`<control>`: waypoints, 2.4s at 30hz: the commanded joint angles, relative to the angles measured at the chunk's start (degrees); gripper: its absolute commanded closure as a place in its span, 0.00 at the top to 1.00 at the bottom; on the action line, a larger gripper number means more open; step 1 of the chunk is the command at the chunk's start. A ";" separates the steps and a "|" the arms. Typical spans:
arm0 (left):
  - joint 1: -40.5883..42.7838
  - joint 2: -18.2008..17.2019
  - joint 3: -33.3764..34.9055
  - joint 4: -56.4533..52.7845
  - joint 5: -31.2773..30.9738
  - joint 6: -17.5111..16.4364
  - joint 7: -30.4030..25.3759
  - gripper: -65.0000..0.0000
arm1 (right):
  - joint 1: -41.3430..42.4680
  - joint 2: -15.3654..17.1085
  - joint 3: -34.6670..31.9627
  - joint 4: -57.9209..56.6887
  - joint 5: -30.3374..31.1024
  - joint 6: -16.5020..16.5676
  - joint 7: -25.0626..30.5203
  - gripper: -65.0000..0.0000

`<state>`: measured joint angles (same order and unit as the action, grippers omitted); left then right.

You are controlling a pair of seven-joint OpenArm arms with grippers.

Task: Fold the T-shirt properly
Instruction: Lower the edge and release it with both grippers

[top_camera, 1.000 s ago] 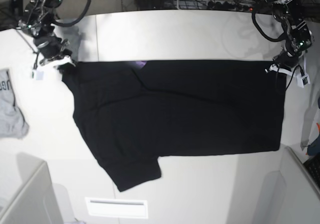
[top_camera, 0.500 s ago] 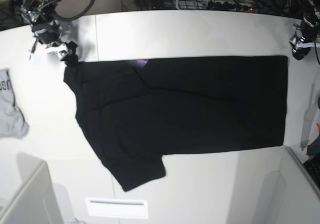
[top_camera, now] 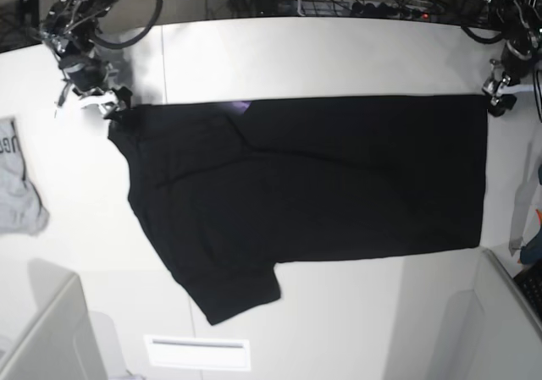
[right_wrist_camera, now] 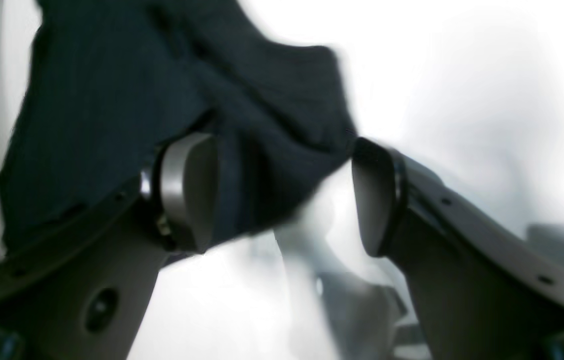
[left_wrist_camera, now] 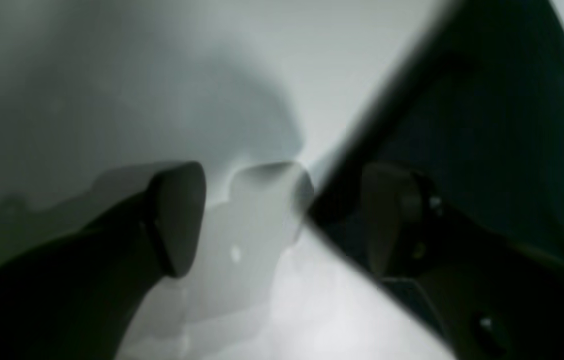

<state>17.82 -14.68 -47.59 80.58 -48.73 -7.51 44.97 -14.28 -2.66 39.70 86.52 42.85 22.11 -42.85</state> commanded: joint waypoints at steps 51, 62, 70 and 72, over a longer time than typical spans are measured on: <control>16.59 -1.37 10.98 9.49 -0.46 0.43 3.34 0.00 | -15.56 -2.58 8.69 13.48 -1.58 -1.05 -4.58 0.00; 16.59 -1.54 9.13 9.49 -0.37 0.52 3.34 0.30 | -15.74 -2.66 8.78 13.39 -1.58 -0.70 -5.81 0.37; 16.07 -1.72 0.25 9.49 -0.28 0.52 3.34 0.95 | -12.75 -2.93 16.96 13.66 -1.66 -0.61 -4.75 0.59; 14.92 -2.42 -1.51 10.37 -0.28 0.52 3.34 0.91 | -10.29 -1.17 17.40 14.45 -1.84 -0.61 -4.84 0.59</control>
<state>32.91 -15.75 -48.56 89.95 -48.90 -7.29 49.01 -24.86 -4.69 56.77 99.37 39.86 21.41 -49.41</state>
